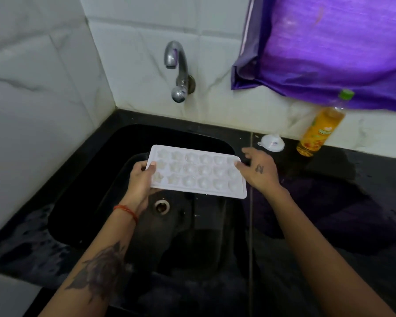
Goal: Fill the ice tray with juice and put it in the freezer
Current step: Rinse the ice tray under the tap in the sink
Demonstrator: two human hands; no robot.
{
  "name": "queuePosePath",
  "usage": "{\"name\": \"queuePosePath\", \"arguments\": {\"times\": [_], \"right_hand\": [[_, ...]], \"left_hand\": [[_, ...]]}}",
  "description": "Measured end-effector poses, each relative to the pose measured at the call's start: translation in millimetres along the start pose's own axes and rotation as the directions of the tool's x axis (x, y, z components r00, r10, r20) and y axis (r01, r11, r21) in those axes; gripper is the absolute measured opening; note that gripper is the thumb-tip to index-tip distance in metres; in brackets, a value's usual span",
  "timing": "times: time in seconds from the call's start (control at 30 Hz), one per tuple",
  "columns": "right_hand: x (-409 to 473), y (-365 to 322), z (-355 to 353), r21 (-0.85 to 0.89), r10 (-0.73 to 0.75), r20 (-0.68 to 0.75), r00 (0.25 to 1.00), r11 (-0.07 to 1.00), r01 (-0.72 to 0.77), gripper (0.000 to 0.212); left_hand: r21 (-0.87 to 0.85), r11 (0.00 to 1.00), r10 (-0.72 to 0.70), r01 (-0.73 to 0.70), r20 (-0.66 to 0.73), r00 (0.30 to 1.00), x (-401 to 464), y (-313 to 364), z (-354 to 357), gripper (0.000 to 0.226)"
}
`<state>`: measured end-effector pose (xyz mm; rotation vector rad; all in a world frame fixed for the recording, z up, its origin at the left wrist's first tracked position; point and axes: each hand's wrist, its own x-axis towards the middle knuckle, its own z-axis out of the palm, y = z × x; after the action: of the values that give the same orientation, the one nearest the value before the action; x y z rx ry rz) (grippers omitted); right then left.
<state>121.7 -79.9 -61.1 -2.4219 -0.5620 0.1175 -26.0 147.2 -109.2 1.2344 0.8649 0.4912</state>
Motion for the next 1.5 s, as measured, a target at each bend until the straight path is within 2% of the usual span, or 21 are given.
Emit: {"name": "queuePosePath", "arguments": {"times": [0.17,0.27,0.37,0.47,0.57,0.67,0.73,0.8,0.87,0.93,1.0,1.07,1.1,1.13,1.2,1.23,1.33,1.43,1.5], "right_hand": [[81.5,-88.6,37.0,-0.032,-0.167,0.035,0.985,0.985,0.168,0.058],[126.2,-134.7,58.5,-0.167,-0.240,0.087,0.967,0.953,0.252,0.070],[166.9,-162.8,72.7,-0.288,-0.243,0.192,0.951,0.912,0.291,0.081],[193.4,-171.8,84.9,-0.373,-0.239,0.250,0.938,0.870,0.321,0.059],[206.7,-167.7,93.4,-0.489,-0.290,0.201,0.936,0.798,0.353,0.037],[205.9,-171.8,90.3,-0.650,-0.288,0.183,0.940,0.682,0.335,0.034],[206.0,-175.8,85.6,-0.663,-0.247,0.240,0.939,0.665,0.344,0.039],[202.3,-178.0,78.7,-0.595,-0.227,0.334,0.915,0.702,0.391,0.053],[192.3,-171.8,69.6,-0.439,-0.222,0.390,0.894,0.808,0.393,0.066],[170.6,-151.6,58.4,-0.231,-0.183,0.305,0.934,0.938,0.260,0.073],[139.0,-118.8,50.7,-0.140,-0.070,0.199,0.978,0.985,0.099,0.073],[104.9,-80.2,50.2,-0.126,0.099,0.249,0.963,0.990,-0.069,0.075],[85.0,-65.4,51.3,-0.085,0.200,0.345,0.917,0.980,-0.181,0.077],[65.1,-55.6,52.9,-0.010,0.285,0.465,0.838,0.948,-0.317,0.079],[35.9,-44.5,57.8,0.163,0.336,0.635,0.696,0.822,-0.545,0.080],[27.0,-40.9,59.8,0.236,0.340,0.658,0.671,0.754,-0.613,0.078],[17.0,-32.9,64.5,0.400,0.344,0.636,0.691,0.619,-0.676,0.060],[17.2,-30.0,67.8,0.556,0.305,0.588,0.749,0.520,-0.648,0.039],[15.7,-30.3,71.9,0.560,0.359,0.562,0.746,0.499,-0.662,0.032]], "left_hand": [[-0.022,1.000,-0.004,0.004,0.001,1.000,27.9,14.1,-28.8,0.005],[-0.028,0.999,-0.019,0.019,0.000,1.000,39.8,18.2,-39.6,0.012],[-0.034,0.999,-0.034,0.034,0.016,0.999,46.7,20.4,-47.7,0.015],[-0.034,0.998,-0.052,0.054,0.040,0.998,51.0,20.6,-53.5,0.013],[-0.022,0.998,-0.054,0.055,0.057,0.997,52.9,22.0,-57.4,0.017],[-0.021,0.998,-0.056,0.057,0.069,0.996,53.6,23.4,-60.0,0.013],[-0.026,0.998,-0.053,0.055,0.079,0.995,53.8,24.6,-59.7,0.011],[-0.031,0.998,-0.047,0.050,0.086,0.995,53.8,25.7,-58.8,0.010],[-0.035,0.998,-0.040,0.043,0.091,0.995,54.5,25.9,-59.7,0.009],[-0.041,0.999,-0.031,0.035,0.102,0.994,55.8,24.9,-62.6,0.009],[-0.047,0.999,-0.018,0.023,0.118,0.993,57.4,23.6,-66.6,0.009],[-0.067,0.998,-0.001,0.011,0.136,0.991,59.1,22.5,-69.2,0.008],[-0.079,0.997,0.007,0.005,0.147,0.989,59.4,22.2,-69.2,0.008],[-0.087,0.996,0.016,-0.002,0.162,0.987,59.5,21.8,-68.6,0.009],[-0.084,0.996,0.043,-0.026,0.204,0.978,59.1,20.7,-65.0,0.011],[-0.078,0.996,0.057,-0.040,0.225,0.973,58.5,20.6,-62.3,0.014],[-0.064,0.992,0.125,-0.112,0.263,0.957,60.1,22.1,-53.1,0.023],[-0.078,0.981,0.195,-0.180,0.307,0.932,61.7,30.4,-44.4,0.022],[-0.119,0.970,0.242,-0.214,0.341,0.908,61.4,34.7,-39.2,0.021]]}}
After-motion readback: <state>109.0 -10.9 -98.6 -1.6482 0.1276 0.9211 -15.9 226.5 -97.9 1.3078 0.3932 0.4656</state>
